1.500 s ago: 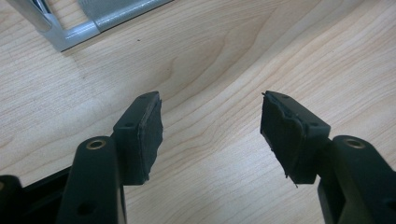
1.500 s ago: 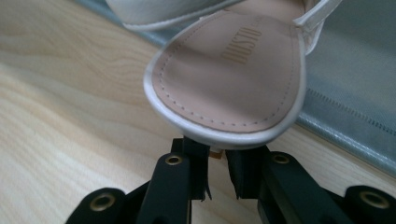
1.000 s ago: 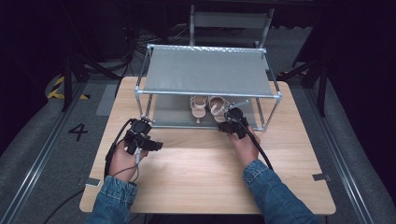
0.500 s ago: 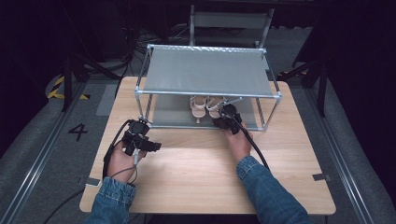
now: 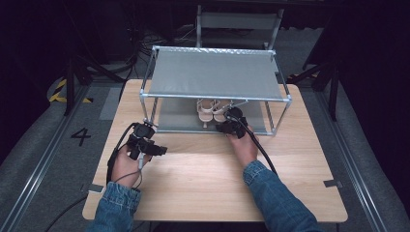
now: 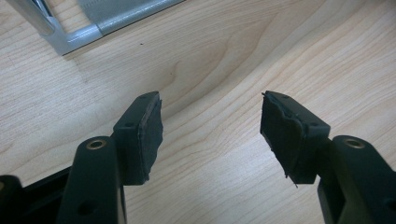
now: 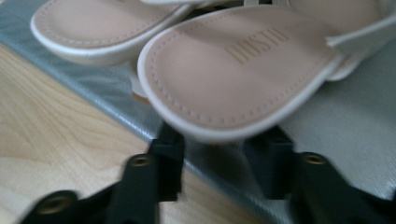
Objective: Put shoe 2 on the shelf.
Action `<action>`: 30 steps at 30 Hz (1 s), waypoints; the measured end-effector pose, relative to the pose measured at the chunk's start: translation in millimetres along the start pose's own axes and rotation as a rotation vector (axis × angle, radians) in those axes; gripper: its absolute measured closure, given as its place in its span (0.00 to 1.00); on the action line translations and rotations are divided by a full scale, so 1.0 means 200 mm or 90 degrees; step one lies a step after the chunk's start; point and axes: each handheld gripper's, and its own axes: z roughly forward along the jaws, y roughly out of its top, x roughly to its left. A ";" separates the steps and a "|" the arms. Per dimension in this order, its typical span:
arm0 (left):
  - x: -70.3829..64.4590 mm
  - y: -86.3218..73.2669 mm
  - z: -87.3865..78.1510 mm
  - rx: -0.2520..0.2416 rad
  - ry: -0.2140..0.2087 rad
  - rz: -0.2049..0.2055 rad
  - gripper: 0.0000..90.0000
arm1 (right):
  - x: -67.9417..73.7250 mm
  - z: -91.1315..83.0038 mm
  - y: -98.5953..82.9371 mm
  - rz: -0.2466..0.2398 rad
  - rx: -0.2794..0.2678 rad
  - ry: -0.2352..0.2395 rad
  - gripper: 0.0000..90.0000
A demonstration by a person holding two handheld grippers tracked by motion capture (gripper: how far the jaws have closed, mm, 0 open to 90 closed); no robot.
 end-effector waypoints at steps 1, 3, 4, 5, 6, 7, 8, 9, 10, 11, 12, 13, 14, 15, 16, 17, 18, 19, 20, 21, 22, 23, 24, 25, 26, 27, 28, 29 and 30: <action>0.00 0.00 0.00 0.000 -0.002 0.001 0.44 | 0.00 0.00 0.00 0.000 0.000 0.000 0.61; 0.00 0.00 0.00 0.000 -0.001 0.001 0.44 | 0.00 -0.04 -0.01 -0.009 -0.004 0.000 0.59; -0.01 0.01 0.00 -0.002 -0.002 0.001 0.44 | 0.00 -0.06 -0.02 -0.013 -0.006 -0.003 0.58; -0.01 0.01 0.00 -0.001 -0.002 0.001 0.44 | 0.00 -0.09 -0.03 -0.015 -0.006 -0.013 0.58; -0.01 0.01 0.00 -0.004 -0.001 0.002 0.44 | -0.01 -0.11 -0.03 -0.027 -0.014 -0.012 0.58; -0.01 0.01 0.00 -0.005 0.002 0.004 0.44 | -0.01 -0.16 -0.04 -0.028 -0.015 -0.010 0.58; -0.01 0.00 0.00 0.000 0.000 0.008 0.44 | 0.00 -0.19 -0.05 -0.007 -0.006 -0.008 0.58; -0.02 0.00 0.00 0.002 0.001 0.005 0.44 | -0.01 -0.23 -0.05 -0.011 -0.010 -0.006 0.57; -0.02 -0.01 0.00 0.001 0.003 0.006 0.44 | -0.02 -0.25 -0.06 -0.024 -0.020 0.001 0.57; -0.02 -0.02 0.00 0.004 0.007 0.008 0.44 | -0.02 -0.29 -0.06 -0.025 -0.022 0.006 0.57; -0.01 -0.02 -0.01 0.003 0.008 0.006 0.44 | -0.03 -0.33 -0.07 -0.023 -0.022 0.012 0.57; -0.02 -0.03 -0.01 -0.002 0.010 0.002 0.44 | -0.04 -0.36 -0.08 -0.024 -0.022 0.018 0.57; -0.02 -0.04 -0.03 -0.005 0.011 0.001 0.44 | -0.05 -0.40 -0.09 -0.024 -0.023 0.022 0.56; -0.02 -0.05 -0.03 -0.007 0.011 0.002 0.44 | -0.06 -0.45 -0.10 -0.027 -0.025 0.029 0.56; -0.02 -0.06 -0.04 -0.009 0.011 0.004 0.44 | -0.06 -0.47 -0.11 -0.026 -0.025 0.032 0.56; -0.02 -0.06 -0.05 -0.009 0.013 0.004 0.43 | -0.07 -0.50 -0.12 -0.027 -0.025 0.034 0.56; -0.01 -0.06 -0.05 -0.009 0.013 0.004 0.43 | -0.08 -0.53 -0.13 -0.032 -0.028 0.035 0.56; -0.01 -0.07 -0.05 -0.012 0.013 0.002 0.43 | -0.09 -0.58 -0.15 -0.031 -0.026 0.035 0.56; -0.01 -0.07 -0.05 -0.012 0.013 0.002 0.43 | -0.10 -0.60 -0.16 -0.028 -0.023 0.035 0.56; -0.01 -0.07 -0.05 -0.005 0.015 0.004 0.43 | -0.11 -0.63 -0.18 -0.029 -0.023 0.036 0.56; -0.01 -0.07 -0.05 -0.005 0.015 0.004 0.42 | -0.12 -0.65 -0.19 -0.027 -0.019 0.036 0.56; -0.01 -0.07 -0.05 -0.002 0.015 0.004 0.42 | -0.12 -0.65 -0.19 -0.027 -0.019 0.036 0.56; -0.01 -0.07 -0.05 0.002 0.015 0.001 0.42 | -0.13 -0.67 -0.21 -0.026 -0.015 0.034 0.55; -0.01 -0.07 -0.05 0.001 0.018 0.004 0.42 | -0.14 -0.69 -0.22 -0.027 -0.012 0.033 0.55; -0.01 -0.07 -0.05 0.003 0.017 0.003 0.41 | -0.16 -0.72 -0.25 -0.025 -0.008 0.029 0.55; 0.00 -0.07 -0.04 0.006 0.015 0.002 0.41 | -0.17 -0.73 -0.26 -0.023 -0.005 0.027 0.55; 0.00 -0.07 -0.04 0.009 0.018 0.005 0.41 | -0.18 -0.74 -0.27 -0.022 -0.002 0.023 0.55; 0.01 -0.07 -0.04 0.013 0.018 0.007 0.40 | -0.19 -0.75 -0.29 -0.020 0.001 0.021 0.55; 0.01 -0.07 -0.04 0.015 0.019 0.003 0.40 | -0.20 -0.76 -0.30 -0.019 0.003 0.019 0.55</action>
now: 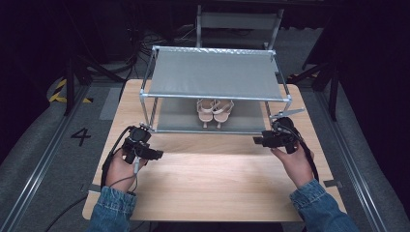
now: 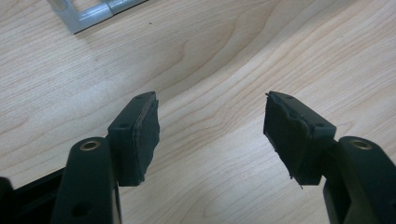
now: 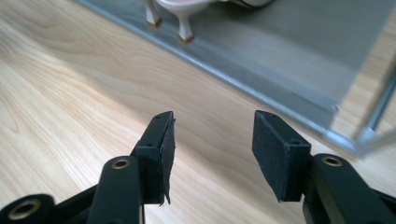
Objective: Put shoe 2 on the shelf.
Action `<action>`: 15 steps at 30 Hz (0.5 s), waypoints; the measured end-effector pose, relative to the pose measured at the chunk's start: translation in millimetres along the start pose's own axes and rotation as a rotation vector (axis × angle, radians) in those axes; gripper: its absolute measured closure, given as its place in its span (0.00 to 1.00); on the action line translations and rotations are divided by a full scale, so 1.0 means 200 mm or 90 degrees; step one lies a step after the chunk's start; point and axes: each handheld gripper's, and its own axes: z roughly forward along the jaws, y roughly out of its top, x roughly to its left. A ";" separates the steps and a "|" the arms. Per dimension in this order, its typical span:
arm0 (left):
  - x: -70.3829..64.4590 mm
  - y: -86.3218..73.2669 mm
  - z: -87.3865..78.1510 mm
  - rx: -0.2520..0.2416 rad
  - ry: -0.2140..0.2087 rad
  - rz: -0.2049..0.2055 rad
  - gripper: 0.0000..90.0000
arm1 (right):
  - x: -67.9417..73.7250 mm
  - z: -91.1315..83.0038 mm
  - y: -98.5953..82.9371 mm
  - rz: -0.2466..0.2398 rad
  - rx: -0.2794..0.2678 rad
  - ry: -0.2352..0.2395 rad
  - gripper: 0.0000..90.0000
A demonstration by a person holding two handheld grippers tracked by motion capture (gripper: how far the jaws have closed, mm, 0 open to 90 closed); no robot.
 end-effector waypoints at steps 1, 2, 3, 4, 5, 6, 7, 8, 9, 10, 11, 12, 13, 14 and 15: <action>0.00 0.00 0.00 0.002 0.002 0.000 0.40 | -0.01 -0.01 -0.01 0.002 0.004 0.000 0.54; 0.01 0.00 0.00 0.003 0.005 -0.001 0.39 | -0.02 -0.02 -0.03 0.001 0.013 -0.001 0.54; 0.02 0.00 0.00 0.007 0.006 0.001 0.39 | -0.03 -0.03 -0.04 0.002 0.019 -0.005 0.54; 0.02 0.00 0.00 0.009 0.009 0.000 0.38 | -0.04 -0.04 -0.05 0.002 0.026 -0.009 0.54; 0.03 0.00 0.00 0.013 0.011 -0.003 0.38 | -0.05 -0.05 -0.06 0.002 0.033 -0.014 0.54; 0.04 0.00 0.00 0.017 0.013 -0.002 0.38 | -0.06 -0.05 -0.07 0.002 0.039 -0.016 0.54; 0.05 -0.01 0.00 0.018 0.014 -0.007 0.37 | -0.07 -0.06 -0.08 0.005 0.043 -0.019 0.53; 0.05 -0.01 0.00 0.023 0.017 -0.008 0.37 | -0.08 -0.07 -0.09 0.006 0.044 -0.022 0.53; 0.06 -0.01 0.00 0.026 0.022 -0.008 0.37 | -0.09 -0.08 -0.10 0.009 0.047 -0.022 0.53; 0.07 -0.02 0.00 0.028 0.022 -0.010 0.37 | -0.10 -0.08 -0.11 0.013 0.049 -0.023 0.52; 0.08 -0.02 0.00 0.033 0.024 -0.011 0.37 | -0.11 -0.09 -0.13 0.015 0.050 -0.023 0.52; 0.08 -0.02 0.00 0.036 0.026 -0.014 0.37 | -0.12 -0.10 -0.14 0.019 0.053 -0.023 0.52; 0.09 -0.02 0.00 0.038 0.027 -0.014 0.37 | -0.14 -0.10 -0.15 0.019 0.055 -0.020 0.52; 0.10 -0.03 0.00 0.040 0.029 -0.017 0.37 | -0.16 -0.11 -0.17 0.022 0.060 -0.020 0.51; 0.11 -0.03 0.01 0.043 0.030 -0.019 0.37 | -0.18 -0.11 -0.17 0.023 0.064 -0.022 0.51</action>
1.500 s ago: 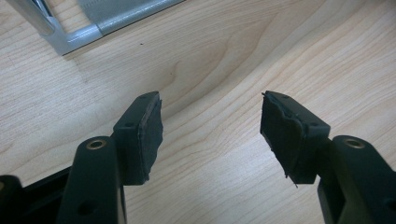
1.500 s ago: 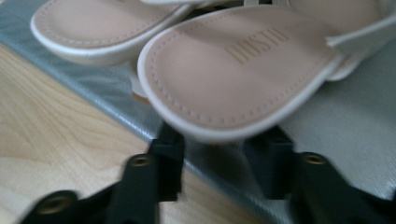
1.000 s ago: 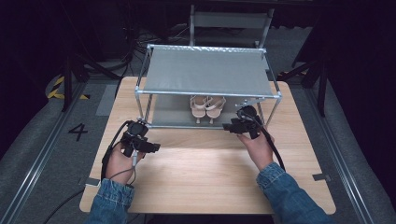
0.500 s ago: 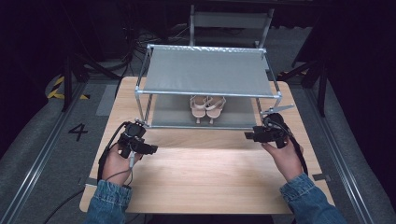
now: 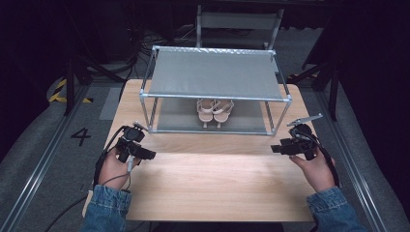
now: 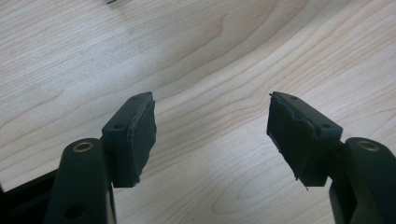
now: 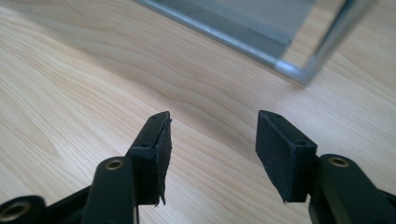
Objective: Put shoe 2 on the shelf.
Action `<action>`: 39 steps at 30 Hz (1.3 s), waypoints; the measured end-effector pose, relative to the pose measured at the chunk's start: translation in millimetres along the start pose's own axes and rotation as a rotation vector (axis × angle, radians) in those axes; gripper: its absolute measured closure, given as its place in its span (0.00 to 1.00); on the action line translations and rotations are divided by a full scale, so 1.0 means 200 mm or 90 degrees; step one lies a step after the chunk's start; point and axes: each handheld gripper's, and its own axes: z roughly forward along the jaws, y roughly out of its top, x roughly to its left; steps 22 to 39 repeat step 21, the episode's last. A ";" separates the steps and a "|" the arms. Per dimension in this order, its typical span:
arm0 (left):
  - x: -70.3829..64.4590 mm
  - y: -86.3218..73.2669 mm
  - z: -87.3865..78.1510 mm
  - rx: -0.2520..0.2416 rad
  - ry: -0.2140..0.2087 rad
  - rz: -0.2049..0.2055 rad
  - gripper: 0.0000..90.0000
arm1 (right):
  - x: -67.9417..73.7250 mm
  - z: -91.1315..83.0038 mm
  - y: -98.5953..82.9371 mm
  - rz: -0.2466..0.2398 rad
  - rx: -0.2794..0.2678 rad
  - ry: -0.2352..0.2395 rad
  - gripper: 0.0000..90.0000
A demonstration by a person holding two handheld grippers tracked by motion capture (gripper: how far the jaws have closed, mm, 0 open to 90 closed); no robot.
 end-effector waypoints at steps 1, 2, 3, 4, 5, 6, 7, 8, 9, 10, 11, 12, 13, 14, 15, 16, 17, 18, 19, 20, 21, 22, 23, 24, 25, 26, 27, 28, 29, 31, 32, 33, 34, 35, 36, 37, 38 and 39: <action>0.01 0.00 0.00 0.000 0.004 0.002 0.36 | -0.02 0.00 -0.01 0.006 0.008 -0.002 0.51; 0.02 -0.01 0.00 0.002 0.003 -0.002 0.36 | -0.03 0.00 -0.02 0.008 0.013 -0.001 0.51; 0.03 -0.01 0.01 0.006 0.001 -0.004 0.35 | -0.05 0.01 -0.03 0.011 0.021 -0.001 0.51; 0.03 -0.01 0.01 0.011 0.004 -0.007 0.35 | -0.07 0.01 -0.04 0.016 0.029 -0.003 0.51; 0.04 -0.02 0.02 0.017 0.003 -0.009 0.35 | -0.09 0.02 -0.04 0.019 0.036 -0.005 0.51; 0.05 -0.02 0.03 0.023 0.007 -0.012 0.35 | -0.10 0.03 -0.05 0.023 0.045 -0.010 0.51; 0.06 -0.02 0.03 0.028 0.006 -0.014 0.35 | -0.12 0.04 -0.06 0.026 0.059 -0.017 0.51; 0.07 -0.03 0.04 0.031 0.011 -0.015 0.35 | -0.13 0.05 -0.06 0.027 0.066 -0.022 0.51; 0.07 -0.03 0.05 0.037 0.006 -0.020 0.35 | -0.14 0.06 -0.07 0.029 0.076 -0.029 0.51; 0.08 -0.03 0.05 0.040 0.010 -0.019 0.35 | -0.16 0.07 -0.08 0.031 0.088 -0.027 0.50; 0.09 -0.03 0.06 0.043 0.009 -0.021 0.35 | -0.17 0.08 -0.09 0.033 0.096 -0.022 0.50; 0.09 -0.04 0.06 0.048 0.007 -0.021 0.35 | -0.18 0.08 -0.10 0.033 0.098 -0.020 0.51; 0.09 -0.04 0.07 0.050 0.009 -0.022 0.35 | -0.19 0.09 -0.11 0.024 0.100 -0.020 0.52; 0.10 -0.04 0.07 0.051 0.010 -0.023 0.34 | -0.20 0.10 -0.12 0.023 0.103 -0.019 0.52; 0.10 -0.04 0.07 0.052 0.008 -0.024 0.34 | -0.21 0.11 -0.13 0.020 0.106 -0.021 0.53; 0.11 -0.04 0.07 0.052 0.008 -0.026 0.33 | -0.23 0.11 -0.14 0.012 0.106 -0.025 0.53; 0.11 -0.04 0.07 0.052 0.008 -0.026 0.33 | -0.23 0.11 -0.14 0.012 0.106 -0.025 0.53; 0.12 -0.05 0.07 0.053 0.010 -0.027 0.33 | -0.24 0.11 -0.15 0.007 0.102 -0.027 0.54; 0.12 -0.05 0.07 0.054 0.008 -0.029 0.32 | -0.26 0.11 -0.16 0.009 0.092 -0.034 0.54; 0.13 -0.05 0.08 0.054 0.010 -0.029 0.32 | -0.27 0.11 -0.17 0.016 0.084 -0.035 0.54; 0.13 -0.05 0.08 0.055 0.011 -0.029 0.31 | -0.28 0.11 -0.18 0.020 0.077 -0.035 0.54; 0.13 -0.05 0.08 0.055 0.011 -0.029 0.31 | -0.28 0.11 -0.18 0.020 0.077 -0.035 0.54; 0.13 -0.05 0.08 0.055 0.011 -0.029 0.31 | -0.28 0.11 -0.18 0.020 0.077 -0.035 0.54; 0.13 -0.05 0.08 0.055 0.011 -0.029 0.31 | -0.28 0.11 -0.18 0.020 0.077 -0.035 0.54; 0.13 -0.05 0.08 0.055 0.011 -0.029 0.31 | -0.28 0.11 -0.18 0.020 0.077 -0.035 0.54; 0.13 -0.05 0.08 0.055 0.011 -0.029 0.31 | -0.28 0.11 -0.18 0.020 0.077 -0.035 0.54; 0.13 -0.05 0.08 0.055 0.011 -0.029 0.31 | -0.28 0.11 -0.18 0.020 0.077 -0.035 0.54; 0.13 -0.05 0.08 0.055 0.011 -0.029 0.31 | -0.28 0.11 -0.18 0.020 0.077 -0.035 0.54; 0.13 -0.05 0.08 0.055 0.011 -0.029 0.31 | -0.28 0.11 -0.18 0.020 0.077 -0.035 0.54; 0.13 -0.05 0.08 0.055 0.011 -0.029 0.31 | -0.28 0.11 -0.18 0.020 0.077 -0.035 0.54; 0.13 -0.05 0.08 0.055 0.011 -0.029 0.31 | -0.28 0.11 -0.18 0.020 0.077 -0.035 0.54; 0.13 -0.05 0.08 0.055 0.011 -0.029 0.31 | -0.28 0.11 -0.18 0.020 0.077 -0.035 0.54; 0.13 -0.05 0.08 0.055 0.011 -0.029 0.31 | -0.28 0.11 -0.18 0.020 0.077 -0.035 0.54; 0.13 -0.05 0.08 0.055 0.011 -0.029 0.31 | -0.28 0.11 -0.18 0.020 0.077 -0.035 0.54; 0.13 -0.05 0.08 0.055 0.011 -0.029 0.31 | -0.28 0.11 -0.18 0.020 0.077 -0.035 0.54; 0.13 -0.05 0.08 0.055 0.011 -0.029 0.31 | -0.28 0.11 -0.18 0.020 0.077 -0.035 0.54; 0.13 -0.05 0.08 0.055 0.011 -0.029 0.31 | -0.28 0.11 -0.18 0.020 0.077 -0.035 0.54; 0.13 -0.05 0.08 0.055 0.011 -0.029 0.31 | -0.28 0.11 -0.18 0.020 0.077 -0.035 0.54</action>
